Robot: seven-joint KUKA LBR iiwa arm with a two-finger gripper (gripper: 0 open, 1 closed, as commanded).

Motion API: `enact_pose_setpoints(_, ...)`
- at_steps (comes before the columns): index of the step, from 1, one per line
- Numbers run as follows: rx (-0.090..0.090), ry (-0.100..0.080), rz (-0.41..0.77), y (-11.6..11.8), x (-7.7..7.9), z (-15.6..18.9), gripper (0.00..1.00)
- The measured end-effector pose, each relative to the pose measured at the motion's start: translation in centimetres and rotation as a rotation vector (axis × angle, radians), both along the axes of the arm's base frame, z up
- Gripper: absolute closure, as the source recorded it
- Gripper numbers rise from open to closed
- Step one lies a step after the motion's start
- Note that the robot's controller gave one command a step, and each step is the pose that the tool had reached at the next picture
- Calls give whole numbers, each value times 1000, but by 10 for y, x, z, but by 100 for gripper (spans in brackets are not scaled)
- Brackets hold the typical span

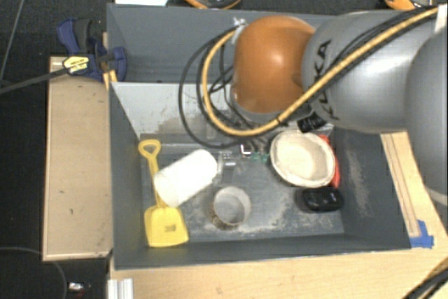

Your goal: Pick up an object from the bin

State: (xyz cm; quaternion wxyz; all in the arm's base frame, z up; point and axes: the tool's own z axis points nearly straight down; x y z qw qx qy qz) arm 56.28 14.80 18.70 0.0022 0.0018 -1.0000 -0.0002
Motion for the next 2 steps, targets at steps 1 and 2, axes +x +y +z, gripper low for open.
enact_pose_setpoints(1,1,-7,-6,-1,2,4,0)
enact_pose_setpoints(2,3,-11,605,79,11,-108,0)
